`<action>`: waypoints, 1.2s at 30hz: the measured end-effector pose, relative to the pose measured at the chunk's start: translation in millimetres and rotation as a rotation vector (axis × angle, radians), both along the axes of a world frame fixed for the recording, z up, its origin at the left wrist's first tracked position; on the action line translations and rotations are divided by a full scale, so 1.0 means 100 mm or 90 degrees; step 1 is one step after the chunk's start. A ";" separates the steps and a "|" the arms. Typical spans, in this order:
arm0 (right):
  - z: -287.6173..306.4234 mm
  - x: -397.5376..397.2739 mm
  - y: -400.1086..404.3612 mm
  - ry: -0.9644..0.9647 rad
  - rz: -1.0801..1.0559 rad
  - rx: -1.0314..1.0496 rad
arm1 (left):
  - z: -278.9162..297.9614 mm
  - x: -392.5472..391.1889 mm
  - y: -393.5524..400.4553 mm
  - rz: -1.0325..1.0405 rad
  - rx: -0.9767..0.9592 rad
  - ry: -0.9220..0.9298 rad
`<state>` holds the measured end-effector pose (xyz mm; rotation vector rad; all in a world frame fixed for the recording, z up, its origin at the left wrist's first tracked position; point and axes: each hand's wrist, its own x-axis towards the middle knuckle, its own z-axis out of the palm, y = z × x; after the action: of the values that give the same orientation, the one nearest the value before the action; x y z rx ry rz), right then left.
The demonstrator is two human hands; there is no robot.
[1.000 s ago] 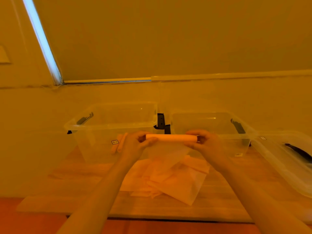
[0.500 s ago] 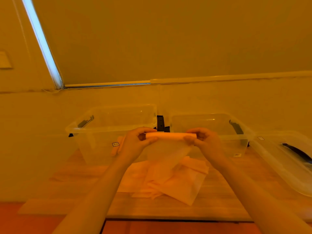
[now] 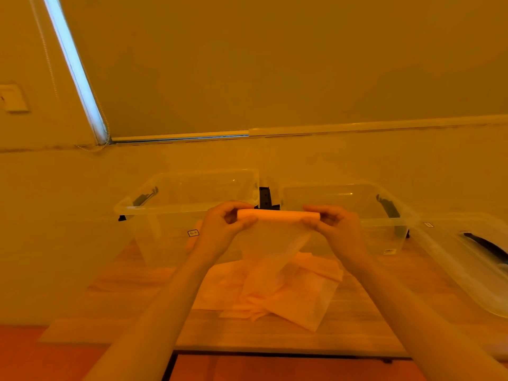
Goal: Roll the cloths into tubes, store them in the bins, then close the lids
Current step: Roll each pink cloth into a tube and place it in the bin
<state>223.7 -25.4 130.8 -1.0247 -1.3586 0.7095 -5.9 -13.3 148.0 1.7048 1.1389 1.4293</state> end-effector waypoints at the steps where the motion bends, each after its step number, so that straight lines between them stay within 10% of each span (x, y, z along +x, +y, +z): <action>1: 0.01 -0.01 0.00 0.012 0.005 0.002 | 0.00 0.00 0.00 0.004 0.000 0.007; 36: -0.02 0.03 0.02 0.056 0.032 -0.045 | 0.02 0.11 0.01 -0.005 -0.031 -0.011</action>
<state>227.1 -23.1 129.2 -1.0071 -1.2945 0.8353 5.5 -12.4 150.1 1.6579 1.1474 1.3988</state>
